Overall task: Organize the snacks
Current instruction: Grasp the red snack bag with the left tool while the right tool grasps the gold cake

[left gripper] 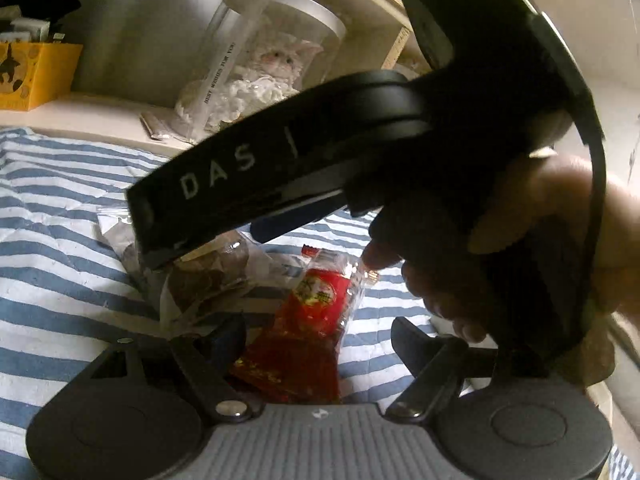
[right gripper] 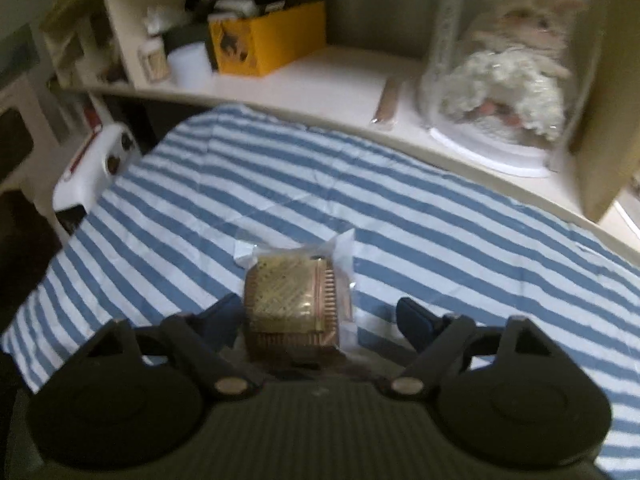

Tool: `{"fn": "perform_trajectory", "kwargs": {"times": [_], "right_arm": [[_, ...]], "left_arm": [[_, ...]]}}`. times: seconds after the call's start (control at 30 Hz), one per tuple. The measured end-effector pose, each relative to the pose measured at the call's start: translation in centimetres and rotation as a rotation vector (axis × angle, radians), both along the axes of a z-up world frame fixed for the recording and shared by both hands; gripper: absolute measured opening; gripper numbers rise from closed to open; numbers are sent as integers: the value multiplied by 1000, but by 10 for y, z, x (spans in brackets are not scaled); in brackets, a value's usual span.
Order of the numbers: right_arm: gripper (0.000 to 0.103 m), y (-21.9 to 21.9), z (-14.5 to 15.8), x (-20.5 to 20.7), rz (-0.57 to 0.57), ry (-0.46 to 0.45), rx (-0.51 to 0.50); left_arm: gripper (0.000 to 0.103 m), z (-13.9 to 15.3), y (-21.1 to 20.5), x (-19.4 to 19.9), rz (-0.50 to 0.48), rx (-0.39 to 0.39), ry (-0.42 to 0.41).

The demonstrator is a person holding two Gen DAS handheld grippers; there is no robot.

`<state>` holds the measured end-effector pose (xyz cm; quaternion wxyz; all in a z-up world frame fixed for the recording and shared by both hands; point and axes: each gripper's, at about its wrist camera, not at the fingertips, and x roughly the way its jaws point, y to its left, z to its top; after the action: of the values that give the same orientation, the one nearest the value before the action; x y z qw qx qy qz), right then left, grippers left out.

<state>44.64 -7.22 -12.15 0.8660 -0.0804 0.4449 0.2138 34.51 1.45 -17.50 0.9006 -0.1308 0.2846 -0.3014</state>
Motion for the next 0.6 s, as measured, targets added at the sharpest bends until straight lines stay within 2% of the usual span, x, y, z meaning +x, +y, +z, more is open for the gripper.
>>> {"fn": "perform_trajectory", "kwargs": {"times": [0.07,0.1,0.13,0.2,0.33,0.5,0.6], "right_arm": [[82,4,-3,3,5,3,-5],[64,3,-3,2,21,12,17],[60,2,-2,3,34,24,47],[59,-3,2,0,7,6,56],[58,-18,14,-8,-24,-63,44],[58,-55,35,-27,-101,-103,95],[58,-75,44,-42,-138,-116,118]], "left_arm": [[77,1,1,1,-2,-16,6],[74,1,1,1,2,-15,12],[69,1,0,1,2,-11,13],[58,2,-2,1,7,20,16],[47,6,-8,-3,-12,81,16],[47,17,-22,-14,-49,222,34],[47,24,-21,-20,-94,299,101]]}}
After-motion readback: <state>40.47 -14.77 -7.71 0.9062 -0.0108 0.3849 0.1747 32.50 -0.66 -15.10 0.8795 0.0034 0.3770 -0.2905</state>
